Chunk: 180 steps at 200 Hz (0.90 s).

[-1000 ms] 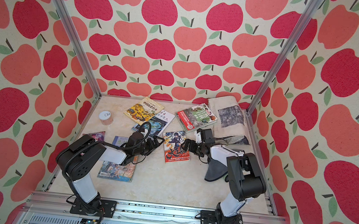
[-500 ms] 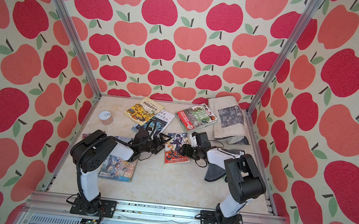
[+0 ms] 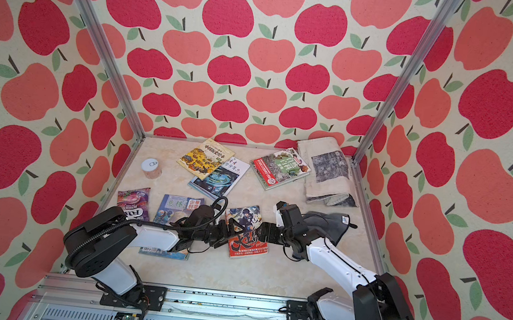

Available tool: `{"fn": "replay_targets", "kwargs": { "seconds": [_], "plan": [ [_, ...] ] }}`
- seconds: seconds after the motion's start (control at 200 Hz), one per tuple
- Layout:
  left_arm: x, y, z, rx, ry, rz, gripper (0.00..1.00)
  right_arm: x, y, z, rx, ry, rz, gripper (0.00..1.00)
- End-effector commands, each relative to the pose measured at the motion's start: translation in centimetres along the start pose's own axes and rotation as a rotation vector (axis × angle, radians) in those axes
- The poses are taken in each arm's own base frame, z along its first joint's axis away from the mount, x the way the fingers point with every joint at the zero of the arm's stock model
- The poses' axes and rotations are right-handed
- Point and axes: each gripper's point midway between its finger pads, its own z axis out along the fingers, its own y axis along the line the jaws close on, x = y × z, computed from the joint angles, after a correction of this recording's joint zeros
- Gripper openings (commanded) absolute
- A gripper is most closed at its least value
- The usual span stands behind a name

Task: Wipe the cover of the book
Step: Move the book to the center of the board, then pick up the cleaning item at the center of the board.

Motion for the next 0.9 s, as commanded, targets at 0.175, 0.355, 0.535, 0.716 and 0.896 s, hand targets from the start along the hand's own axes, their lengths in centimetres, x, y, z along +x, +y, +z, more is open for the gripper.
{"fn": "replay_targets", "kwargs": {
  "seconds": [0.175, 0.355, 0.535, 0.716, 0.896],
  "plan": [
    [-0.8, 4.4, -4.6, -0.319, -0.08, 0.072, 0.99, -5.3, -9.8, -12.2, 0.725, -0.368, 0.005, 0.99],
    [-4.1, 3.2, -6.9, -0.302, -0.114, 0.085, 0.99, -5.4, -13.9, -14.1, 0.852, -0.39, 0.238, 0.99],
    [-7.2, -0.3, -9.2, -0.28, -0.162, 0.188, 0.99, -6.2, -15.6, -14.6, 0.844, -0.4, 0.415, 0.99],
    [-11.5, -5.6, -11.7, -0.214, -0.195, 0.297, 0.99, -6.1, -14.7, -11.4, 0.652, -0.232, 0.612, 0.99],
    [-16.8, -8.8, -15.1, -0.237, -0.242, 0.409, 0.99, -3.7, -14.2, -10.5, 0.652, -0.122, 0.862, 0.99]
  ]
}}
